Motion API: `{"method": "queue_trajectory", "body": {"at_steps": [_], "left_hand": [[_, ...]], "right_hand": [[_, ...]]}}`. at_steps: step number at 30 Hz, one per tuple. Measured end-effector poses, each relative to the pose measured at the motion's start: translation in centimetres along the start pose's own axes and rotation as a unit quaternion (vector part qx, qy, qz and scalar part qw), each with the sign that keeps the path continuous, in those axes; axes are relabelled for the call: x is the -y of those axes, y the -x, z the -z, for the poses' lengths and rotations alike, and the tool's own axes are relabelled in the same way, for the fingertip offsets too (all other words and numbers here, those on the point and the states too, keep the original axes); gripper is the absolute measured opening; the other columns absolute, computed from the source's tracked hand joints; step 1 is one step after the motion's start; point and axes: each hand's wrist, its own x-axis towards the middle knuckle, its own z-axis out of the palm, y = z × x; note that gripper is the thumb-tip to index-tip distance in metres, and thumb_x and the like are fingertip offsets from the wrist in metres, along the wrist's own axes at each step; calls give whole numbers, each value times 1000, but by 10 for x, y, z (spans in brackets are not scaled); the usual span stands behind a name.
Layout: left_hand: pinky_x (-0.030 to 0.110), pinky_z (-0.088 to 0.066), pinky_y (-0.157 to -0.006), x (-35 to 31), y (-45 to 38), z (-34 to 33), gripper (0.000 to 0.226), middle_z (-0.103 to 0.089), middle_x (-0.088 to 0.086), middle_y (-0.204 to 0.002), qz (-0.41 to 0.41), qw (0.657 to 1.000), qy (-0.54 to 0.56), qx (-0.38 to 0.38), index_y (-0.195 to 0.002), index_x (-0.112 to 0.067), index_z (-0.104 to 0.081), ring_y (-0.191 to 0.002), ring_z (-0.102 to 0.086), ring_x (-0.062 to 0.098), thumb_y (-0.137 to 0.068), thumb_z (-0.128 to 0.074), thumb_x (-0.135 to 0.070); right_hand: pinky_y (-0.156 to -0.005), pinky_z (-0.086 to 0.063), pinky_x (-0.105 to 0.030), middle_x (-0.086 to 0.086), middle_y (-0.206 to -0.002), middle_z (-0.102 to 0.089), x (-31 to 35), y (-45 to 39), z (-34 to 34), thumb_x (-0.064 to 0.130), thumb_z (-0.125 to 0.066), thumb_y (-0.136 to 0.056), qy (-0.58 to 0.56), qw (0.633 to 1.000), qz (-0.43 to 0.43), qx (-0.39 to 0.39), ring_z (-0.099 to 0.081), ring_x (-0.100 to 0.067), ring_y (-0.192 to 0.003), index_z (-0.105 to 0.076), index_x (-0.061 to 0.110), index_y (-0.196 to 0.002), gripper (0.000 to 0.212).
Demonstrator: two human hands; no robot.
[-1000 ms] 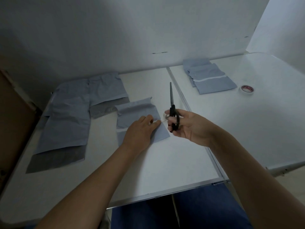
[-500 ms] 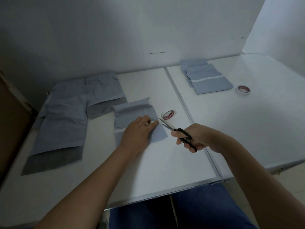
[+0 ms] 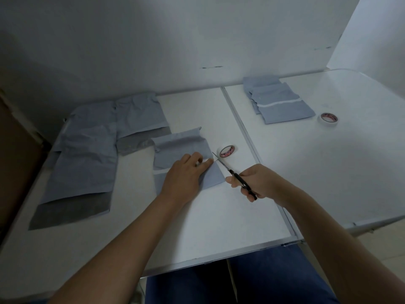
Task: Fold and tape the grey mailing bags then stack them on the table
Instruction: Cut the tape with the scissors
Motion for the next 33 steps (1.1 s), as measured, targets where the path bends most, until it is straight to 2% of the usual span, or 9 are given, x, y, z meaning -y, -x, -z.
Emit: {"method": "queue_trajectory", "body": {"at_steps": [3,7,10,20,25,27,29,30,33], "left_hand": [[31,-36,-54,-1,1,1,56,-56,5,-103,2,1000,3,-1,-126,-17,-62,-80,-49,24,-79,-33,-16],[32,-38,-55,-3,1,3,54,-56,5,-103,11,1000,9,6,-127,-18,-62,-81,-49,24,-82,-31,-18],[33,-40,-58,-2,1,2,52,-55,4,-106,18,1000,5,17,-129,-20,-60,-84,-49,24,-85,-32,-20],[32,-40,-58,-1,1,1,48,-54,3,-107,17,1000,7,18,-131,-20,-58,-85,-49,23,-86,-42,-17],[30,-40,-58,-3,1,4,54,-56,4,-106,16,1000,9,18,-129,-18,-61,-84,-50,23,-84,-31,-19],[32,-41,-58,-3,1,4,55,-56,4,-106,18,1000,11,21,-128,-18,-61,-84,-50,23,-84,-29,-21],[31,-41,-58,-3,1,4,55,-57,4,-106,19,1000,6,24,-127,-18,-62,-84,-51,23,-84,-29,-20],[31,-40,-58,-3,1,4,54,-57,4,-105,19,999,6,25,-127,-18,-62,-84,-52,23,-84,-29,-20],[30,-41,-58,-4,1,5,54,-57,5,-104,21,999,17,23,-127,-18,-62,-83,-53,24,-84,-30,-19]], "right_hand": [[-45,-38,-20,-23,-83,-67,-4,0,-4,38,-68,-82,-17,1000,21,2,-48,-17,-48,-71,-3,-99,45],[-52,-44,-23,-5,-56,-57,-9,2,-6,38,-74,-82,0,999,45,-18,-48,-15,-44,-73,2,-83,36],[-54,-47,-23,-3,-52,-56,-12,3,-7,35,-74,-83,11,998,59,-24,-50,-13,-43,-71,5,-75,30],[-54,-49,-22,-2,-52,-58,-16,-1,-6,31,-74,-84,1,997,65,-32,-51,-12,-43,-72,8,-77,24],[-69,-56,-40,-2,-53,-62,-13,-10,1,26,-75,-83,-2,997,56,-50,-57,-16,-44,-72,3,-90,24],[-59,-59,-34,1,-54,-65,-6,-13,6,24,-73,-86,32,995,64,-67,-60,-14,-43,-66,6,-97,22],[-41,-47,-20,3,-59,-68,0,-15,13,22,-71,-88,79,989,88,-88,-63,-11,-42,-57,14,-94,17],[-39,-44,-18,6,-64,-69,3,-17,17,21,-68,-89,106,985,97,-98,-65,-11,-45,-55,17,-89,14],[-55,-54,-25,1,-70,-68,7,-24,26,31,-68,-87,287,940,113,-144,-69,-14,-55,-60,18,-80,17]]}}
